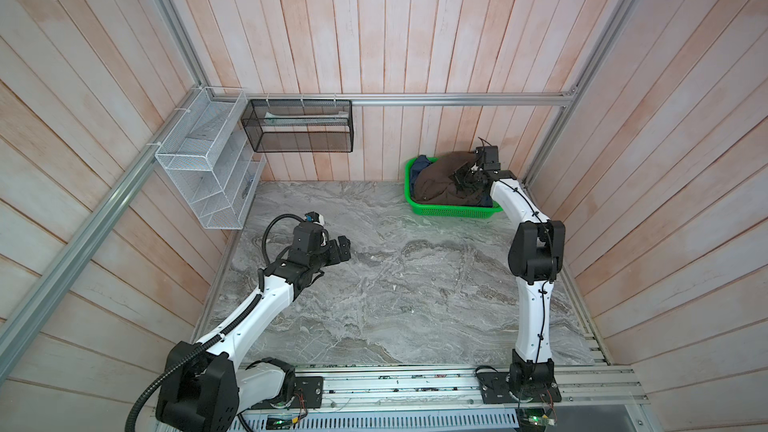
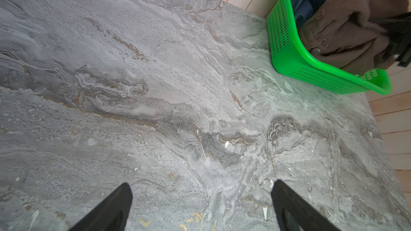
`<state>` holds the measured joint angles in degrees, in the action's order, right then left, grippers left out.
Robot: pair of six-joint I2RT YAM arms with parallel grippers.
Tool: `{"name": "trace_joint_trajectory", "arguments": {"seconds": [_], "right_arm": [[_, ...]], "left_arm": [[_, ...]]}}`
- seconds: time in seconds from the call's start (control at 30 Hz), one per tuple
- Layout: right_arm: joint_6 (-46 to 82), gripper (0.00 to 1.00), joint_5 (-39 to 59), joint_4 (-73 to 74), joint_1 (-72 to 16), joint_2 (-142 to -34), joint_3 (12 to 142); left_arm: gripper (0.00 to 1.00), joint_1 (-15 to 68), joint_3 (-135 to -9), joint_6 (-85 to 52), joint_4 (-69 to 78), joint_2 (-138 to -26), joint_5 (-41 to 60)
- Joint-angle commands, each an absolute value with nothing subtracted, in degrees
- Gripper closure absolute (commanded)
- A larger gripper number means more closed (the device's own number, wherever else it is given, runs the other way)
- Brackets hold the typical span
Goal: Fold and stack the trousers
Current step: 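Close the right gripper on the brown trousers in the basket, then lift the brown trousers high out of the basket with the right gripper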
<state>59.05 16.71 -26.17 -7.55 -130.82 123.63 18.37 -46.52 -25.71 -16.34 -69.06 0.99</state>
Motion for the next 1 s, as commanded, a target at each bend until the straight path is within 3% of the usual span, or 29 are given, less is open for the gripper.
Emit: {"name": "trace_joint_trajectory", "arguments": {"seconds": [0.0,0.53,0.97], "right_arm": [[54.1,1.0,15.8,-29.2,-8.6,-122.0,130.9],[52.0,1.0,20.1,-33.6,-10.3,-115.6,150.4],[41.1,1.0,29.4,-28.4,-21.3,-101.3,149.8]], "left_arm": [[0.0,18.0,-49.0,-24.1,-18.1,-67.2,-1.0],[0.0,17.5,-51.2,-24.5,-20.7,-64.2,-1.2],[0.0,16.2,-51.3,-25.8,-22.7,-57.8,-1.1]]}}
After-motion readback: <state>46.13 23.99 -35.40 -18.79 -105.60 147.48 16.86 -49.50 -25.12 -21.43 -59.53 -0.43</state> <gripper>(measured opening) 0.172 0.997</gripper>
